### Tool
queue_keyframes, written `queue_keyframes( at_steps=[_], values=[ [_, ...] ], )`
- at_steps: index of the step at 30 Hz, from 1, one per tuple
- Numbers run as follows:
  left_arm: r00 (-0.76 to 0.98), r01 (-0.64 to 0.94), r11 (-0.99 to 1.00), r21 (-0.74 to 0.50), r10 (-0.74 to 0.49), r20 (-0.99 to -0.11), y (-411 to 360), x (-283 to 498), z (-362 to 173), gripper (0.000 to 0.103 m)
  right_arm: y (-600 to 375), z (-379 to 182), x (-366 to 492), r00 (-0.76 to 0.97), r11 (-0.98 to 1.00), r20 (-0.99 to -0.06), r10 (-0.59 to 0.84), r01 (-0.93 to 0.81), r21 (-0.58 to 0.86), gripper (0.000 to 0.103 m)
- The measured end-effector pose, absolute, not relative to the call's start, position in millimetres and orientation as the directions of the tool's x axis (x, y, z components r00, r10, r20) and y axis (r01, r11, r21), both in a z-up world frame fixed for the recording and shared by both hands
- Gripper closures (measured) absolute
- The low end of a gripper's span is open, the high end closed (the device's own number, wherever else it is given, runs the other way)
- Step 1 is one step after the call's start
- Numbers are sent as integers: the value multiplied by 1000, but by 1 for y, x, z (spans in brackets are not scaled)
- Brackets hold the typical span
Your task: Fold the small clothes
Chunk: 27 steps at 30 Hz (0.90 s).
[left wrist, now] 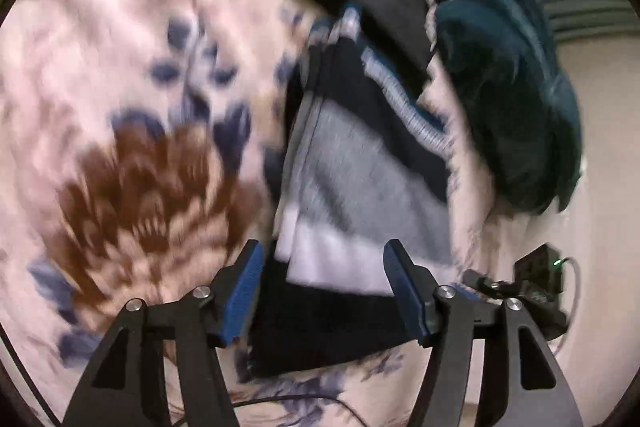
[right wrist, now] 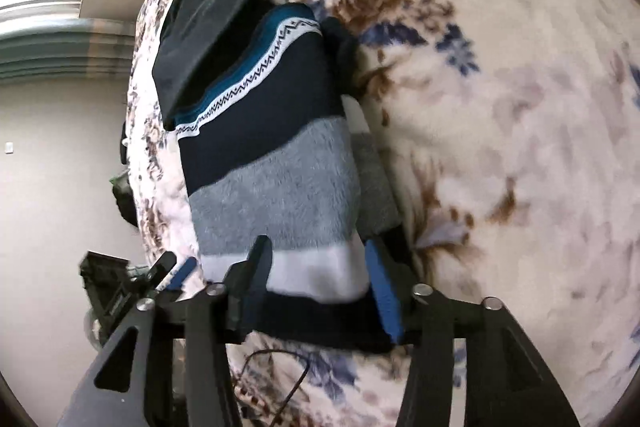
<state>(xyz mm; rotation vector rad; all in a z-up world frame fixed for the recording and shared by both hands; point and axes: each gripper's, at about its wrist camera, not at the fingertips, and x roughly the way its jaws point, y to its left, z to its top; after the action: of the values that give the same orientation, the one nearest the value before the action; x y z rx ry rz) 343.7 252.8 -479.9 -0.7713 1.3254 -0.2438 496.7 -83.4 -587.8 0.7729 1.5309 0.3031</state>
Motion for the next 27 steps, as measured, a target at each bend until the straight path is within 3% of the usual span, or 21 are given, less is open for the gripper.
queue_keyframes(
  at_steps=[2, 3, 5, 6, 7, 9, 12, 14, 16, 17, 18, 19, 20, 27],
  values=[
    [241, -255, 740, -622, -574, -782, 236, 338, -494, 50, -81, -599, 489, 15, 732, -770, 638, 300, 612, 51],
    [246, -241, 747, -620, -570, -784, 230, 336, -497, 69, -80, -607, 486, -7, 730, -766, 643, 309, 610, 51],
    [261, -208, 749, -629, -578, -774, 220, 333, -494, 84, -70, -628, 477, -66, 710, -737, 672, 339, 617, 54],
    [274, -200, 740, -643, -588, -761, 221, 331, -488, 85, -67, -633, 475, -73, 692, -718, 692, 350, 631, 63],
    [292, -197, 702, -684, -624, -725, 226, 331, -484, 87, -62, -638, 471, -66, 664, -692, 719, 358, 656, 91],
    [274, -219, 753, -620, -562, -780, 240, 333, -491, 87, -50, -634, 468, -53, 638, -660, 749, 325, 698, 91],
    [215, -295, 723, -624, -586, -781, 259, 332, -518, 83, -59, -633, 470, -30, 675, -707, 707, 328, 661, 92],
    [205, -261, 745, -614, -579, -789, 258, 331, -505, 80, -57, -649, 471, -75, 658, -686, 724, 372, 654, 91],
    [231, -247, 778, -578, -532, -814, 255, 327, -479, 65, -49, -644, 477, -91, 672, -688, 720, 339, 659, 86],
    [258, -258, 768, -586, -530, -808, 256, 319, -471, 48, -46, -637, 481, -105, 690, -697, 710, 305, 657, 69],
    [284, -278, 749, -602, -534, -796, 255, 309, -467, 38, -47, -631, 485, -115, 710, -712, 693, 280, 646, 55],
    [324, -324, 715, -619, -532, -783, 257, 292, -460, 32, -50, -623, 489, -95, 722, -728, 679, 262, 640, 31],
    [346, -353, 688, -634, -533, -772, 255, 283, -460, 32, -58, -615, 495, -48, 721, -736, 675, 250, 646, 19],
    [451, -552, 380, -742, -613, -649, 226, 241, -518, 32, -79, -642, 586, 43, 679, -709, 704, 253, 689, 19]
  ],
)
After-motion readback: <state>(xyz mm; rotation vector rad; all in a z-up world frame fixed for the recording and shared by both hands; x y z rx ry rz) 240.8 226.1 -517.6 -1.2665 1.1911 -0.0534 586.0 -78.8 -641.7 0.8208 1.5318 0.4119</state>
